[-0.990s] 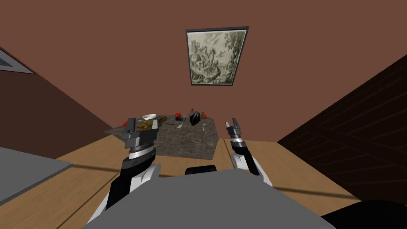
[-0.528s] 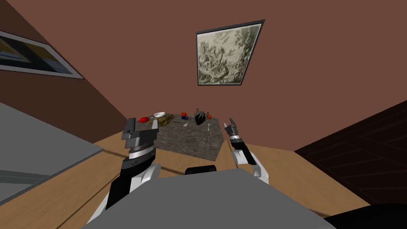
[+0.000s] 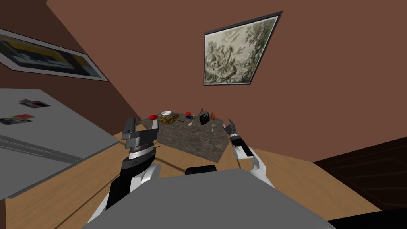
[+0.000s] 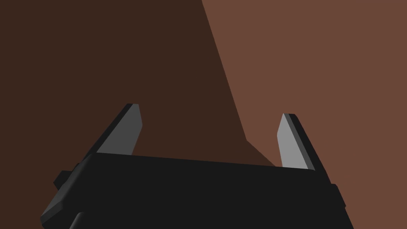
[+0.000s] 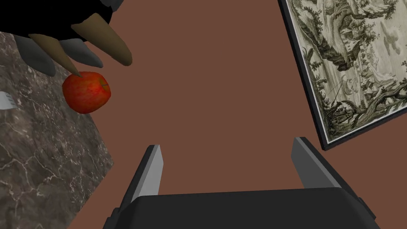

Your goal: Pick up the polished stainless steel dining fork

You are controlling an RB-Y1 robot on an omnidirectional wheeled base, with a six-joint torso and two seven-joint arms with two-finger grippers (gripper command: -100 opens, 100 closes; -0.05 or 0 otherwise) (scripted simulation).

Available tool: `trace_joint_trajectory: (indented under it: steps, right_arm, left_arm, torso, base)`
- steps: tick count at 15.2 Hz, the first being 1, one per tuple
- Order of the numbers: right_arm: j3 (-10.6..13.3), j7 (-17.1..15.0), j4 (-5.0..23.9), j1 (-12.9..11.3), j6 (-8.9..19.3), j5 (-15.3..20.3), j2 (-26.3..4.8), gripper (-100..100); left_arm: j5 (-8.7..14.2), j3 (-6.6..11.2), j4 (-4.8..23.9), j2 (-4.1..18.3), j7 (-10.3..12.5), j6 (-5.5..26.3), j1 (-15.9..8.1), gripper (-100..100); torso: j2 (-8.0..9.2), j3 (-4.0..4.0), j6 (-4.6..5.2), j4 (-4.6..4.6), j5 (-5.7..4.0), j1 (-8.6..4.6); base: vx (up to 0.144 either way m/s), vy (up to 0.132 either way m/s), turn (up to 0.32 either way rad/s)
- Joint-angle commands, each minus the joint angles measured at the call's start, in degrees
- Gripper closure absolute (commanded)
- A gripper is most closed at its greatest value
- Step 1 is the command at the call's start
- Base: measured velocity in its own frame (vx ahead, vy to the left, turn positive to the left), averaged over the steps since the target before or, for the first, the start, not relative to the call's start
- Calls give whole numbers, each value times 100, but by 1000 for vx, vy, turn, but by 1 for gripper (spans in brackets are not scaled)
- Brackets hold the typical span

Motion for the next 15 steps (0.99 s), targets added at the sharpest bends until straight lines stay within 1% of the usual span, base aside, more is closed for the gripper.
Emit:
trace_joint_trajectory:
  steps: [1,2,3,4,5,6,7,8,9,10,11,12,13,14,15]
  right_arm:
    - [-29,-225,135,-101,286,-106,-105,-100]
    - [-29,-225,135,-101,315,-106,-105,-100]
    - [-92,-465,364,-274,514,-278,-293,-100]
    - [-92,-531,383,-274,626,-278,-293,-100]
    - [-92,-531,383,-274,661,-278,-293,-100]
    - [-160,-752,636,-448,842,-454,-485,-100]
    - [-160,-844,643,-448,943,-454,-485,-100]
    - [-160,-844,643,-448,1023,-454,-485,-100]
    - [-235,-1069,905,-621,1175,-635,-680,-100]
    - [-235,-1163,914,-621,1327,-635,-680,-100]
    - [-235,-1163,914,-621,1398,-635,-680,-100]
    - [-315,-1374,1141,-792,1562,-818,-876,-100]
    - [-315,-1468,1193,-792,1676,-818,-876,-100]
    - [-315,-1486,1193,-792,1784,-818,-876,-100]
    - [-315,-1486,1193,-792,1785,-818,-876,-100]
  left_arm:
    - [0,0,0,0,0,0,0,0]
    - [0,0,0,0,0,0,0,0]
    - [0,1,0,0,0,0,1,0]
    - [0,0,0,0,0,0,0,0]
    - [0,0,0,0,0,0,0,0]
    - [0,0,0,0,0,0,1,0]
    - [0,0,0,0,0,0,0,0]
    - [0,0,0,0,0,0,0,0]
    - [0,1,0,0,0,0,1,0]
    - [0,0,0,0,0,0,0,0]
    - [0,0,0,0,0,0,0,0]
    - [0,1,0,0,0,0,1,0]
    - [0,0,0,0,0,0,0,0]
    - [0,0,0,0,0,0,0,0]
    - [0,1,0,0,0,0,1,0]
  torso:
    - [0,0,0,0,0,0]
    - [0,0,2,0,1,2]
    - [0,0,5,0,0,0]
    - [-2,-1,0,0,0,2]
    - [-2,-1,2,-1,1,4]
    - [-1,-1,5,-1,1,3]
    - [-2,-1,0,0,1,7]
    - [-3,-2,2,-1,2,8]
    - [-2,-2,5,-1,1,6]
    - [-4,-2,1,-1,2,7]
    - [-5,-3,2,-1,2,7]
    - [-3,-2,5,-1,1,4]
    - [-4,-2,1,-1,1,5]
    - [-5,-3,1,-1,1,6]
    - [-3,-2,5,-1,1,4]
  base:
    - [6,40,222]
    - [10,26,80]
    - [9,40,198]
    - [9,46,216]
    - [9,37,83]
    - [13,54,241]
    - [15,55,236]
    - [13,35,57]
    - [19,49,162]
    - [19,49,216]
    - [15,32,100]
    - [20,43,182]
    - [23,48,232]
    - [16,33,108]
    - [7,17,-6]
